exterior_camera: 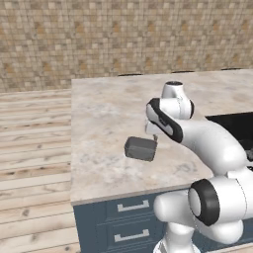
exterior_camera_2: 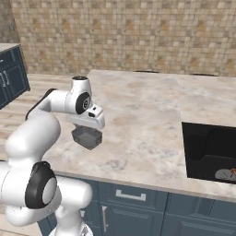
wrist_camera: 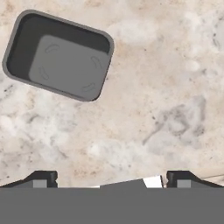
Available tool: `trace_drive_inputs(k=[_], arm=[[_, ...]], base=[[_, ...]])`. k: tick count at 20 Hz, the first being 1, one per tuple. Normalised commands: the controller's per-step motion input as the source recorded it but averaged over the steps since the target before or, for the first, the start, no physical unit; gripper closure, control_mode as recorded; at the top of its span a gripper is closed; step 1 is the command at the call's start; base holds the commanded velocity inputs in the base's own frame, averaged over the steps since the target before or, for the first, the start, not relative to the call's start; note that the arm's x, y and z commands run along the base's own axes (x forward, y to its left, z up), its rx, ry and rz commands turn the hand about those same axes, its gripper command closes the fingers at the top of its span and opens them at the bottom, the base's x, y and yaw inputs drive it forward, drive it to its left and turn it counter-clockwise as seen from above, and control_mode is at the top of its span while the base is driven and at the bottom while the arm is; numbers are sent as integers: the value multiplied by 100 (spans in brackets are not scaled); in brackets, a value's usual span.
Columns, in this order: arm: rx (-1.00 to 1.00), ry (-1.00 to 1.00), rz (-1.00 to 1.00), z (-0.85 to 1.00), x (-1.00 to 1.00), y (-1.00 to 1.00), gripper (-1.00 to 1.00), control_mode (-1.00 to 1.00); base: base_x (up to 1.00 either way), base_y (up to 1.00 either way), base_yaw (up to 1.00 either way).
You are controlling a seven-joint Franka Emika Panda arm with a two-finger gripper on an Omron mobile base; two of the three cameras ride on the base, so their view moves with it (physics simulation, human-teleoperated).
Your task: Pick the tupperware and jar and place them in the sink. Then turn on the water.
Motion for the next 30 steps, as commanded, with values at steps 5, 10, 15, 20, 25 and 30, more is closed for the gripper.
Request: trace_drive_inputs(k=[5, 10, 15, 20, 25, 30], arm=[[0, 0, 0, -32, 31, 12, -100, -100], [0, 0, 0, -30, 31, 3, -100, -100], [0, 0, 0, -28, 22, 0, -100, -100], [0, 0, 0, -28, 26, 0, -100, -100], [0, 0, 0, -26, 33, 0, -100, -100], [0, 0, 0, -28, 31, 0, -100, -100]], base=[[0, 0, 0], [0, 0, 0], [0, 0, 0], [0, 0, 0], [0, 0, 0], [0, 0, 0]])
